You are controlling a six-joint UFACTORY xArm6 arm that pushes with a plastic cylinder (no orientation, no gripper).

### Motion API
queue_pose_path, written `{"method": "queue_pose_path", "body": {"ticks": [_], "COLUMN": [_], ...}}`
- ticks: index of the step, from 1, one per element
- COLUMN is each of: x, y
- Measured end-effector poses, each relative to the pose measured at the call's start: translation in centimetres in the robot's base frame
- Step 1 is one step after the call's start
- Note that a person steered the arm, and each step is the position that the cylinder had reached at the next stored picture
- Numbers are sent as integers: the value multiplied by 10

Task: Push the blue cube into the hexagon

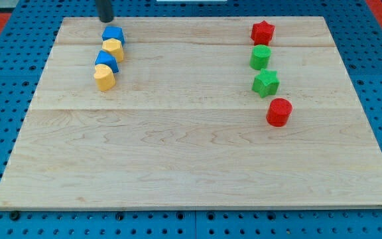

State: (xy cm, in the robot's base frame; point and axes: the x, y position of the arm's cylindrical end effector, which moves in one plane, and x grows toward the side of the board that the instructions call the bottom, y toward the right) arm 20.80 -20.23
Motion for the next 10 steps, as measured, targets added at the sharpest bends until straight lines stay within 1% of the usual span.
{"method": "queue_pose_path", "body": {"ticks": [1,2,3,4,5,6,7,8,9,10], "x": [59,131,192,197,190,134,32,-14,72,164], "y": [26,51,63,92,115,135,126,89,102,135]}}
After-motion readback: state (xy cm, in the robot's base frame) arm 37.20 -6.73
